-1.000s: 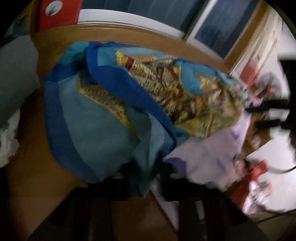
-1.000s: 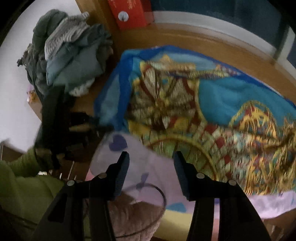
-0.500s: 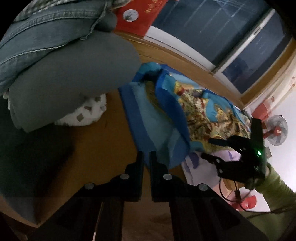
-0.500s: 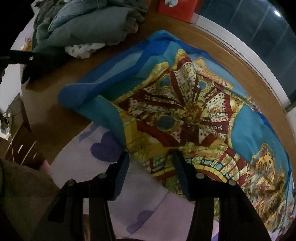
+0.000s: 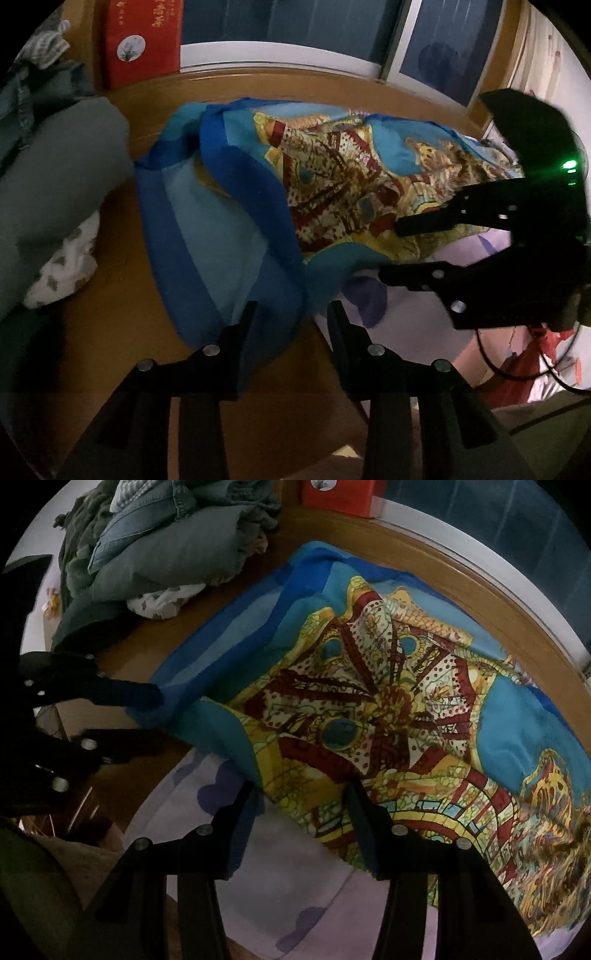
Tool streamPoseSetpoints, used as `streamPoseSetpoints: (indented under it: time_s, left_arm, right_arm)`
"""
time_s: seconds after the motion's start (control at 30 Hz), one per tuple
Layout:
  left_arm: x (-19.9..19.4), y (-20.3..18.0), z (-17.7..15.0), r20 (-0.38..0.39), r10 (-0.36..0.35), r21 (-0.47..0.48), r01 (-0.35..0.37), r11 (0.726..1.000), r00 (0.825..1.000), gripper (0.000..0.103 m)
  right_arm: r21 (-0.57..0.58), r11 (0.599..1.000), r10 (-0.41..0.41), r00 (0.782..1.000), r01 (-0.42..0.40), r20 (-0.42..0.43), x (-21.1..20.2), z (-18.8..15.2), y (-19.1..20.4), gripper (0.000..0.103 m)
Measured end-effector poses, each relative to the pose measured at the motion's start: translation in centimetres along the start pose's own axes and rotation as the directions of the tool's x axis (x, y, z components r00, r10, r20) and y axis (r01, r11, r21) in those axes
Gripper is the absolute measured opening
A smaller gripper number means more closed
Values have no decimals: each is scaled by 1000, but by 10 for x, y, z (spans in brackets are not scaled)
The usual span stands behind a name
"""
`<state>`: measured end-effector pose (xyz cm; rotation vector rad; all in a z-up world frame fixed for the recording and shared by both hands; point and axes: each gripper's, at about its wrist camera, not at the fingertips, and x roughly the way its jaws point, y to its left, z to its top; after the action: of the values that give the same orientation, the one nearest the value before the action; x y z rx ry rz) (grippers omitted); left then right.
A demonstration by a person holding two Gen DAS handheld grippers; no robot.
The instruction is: Fold clothes
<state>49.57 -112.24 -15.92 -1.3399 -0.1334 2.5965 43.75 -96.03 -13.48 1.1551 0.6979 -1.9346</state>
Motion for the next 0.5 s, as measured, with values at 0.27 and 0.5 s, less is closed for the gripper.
streamPoseSetpoints:
  time_s: [0.27,0.5]
  left_arm:
    - [9,25,0,-13,-25,-123,23,992,1000,2]
    - [-38,76,-6,24,36,-309,-27,951,999,1]
  right_arm:
    - [54,998,25,1000,-26,14,4,-8,-9,50]
    - [107,993,39,998,-43,38,10,-14,-19,50]
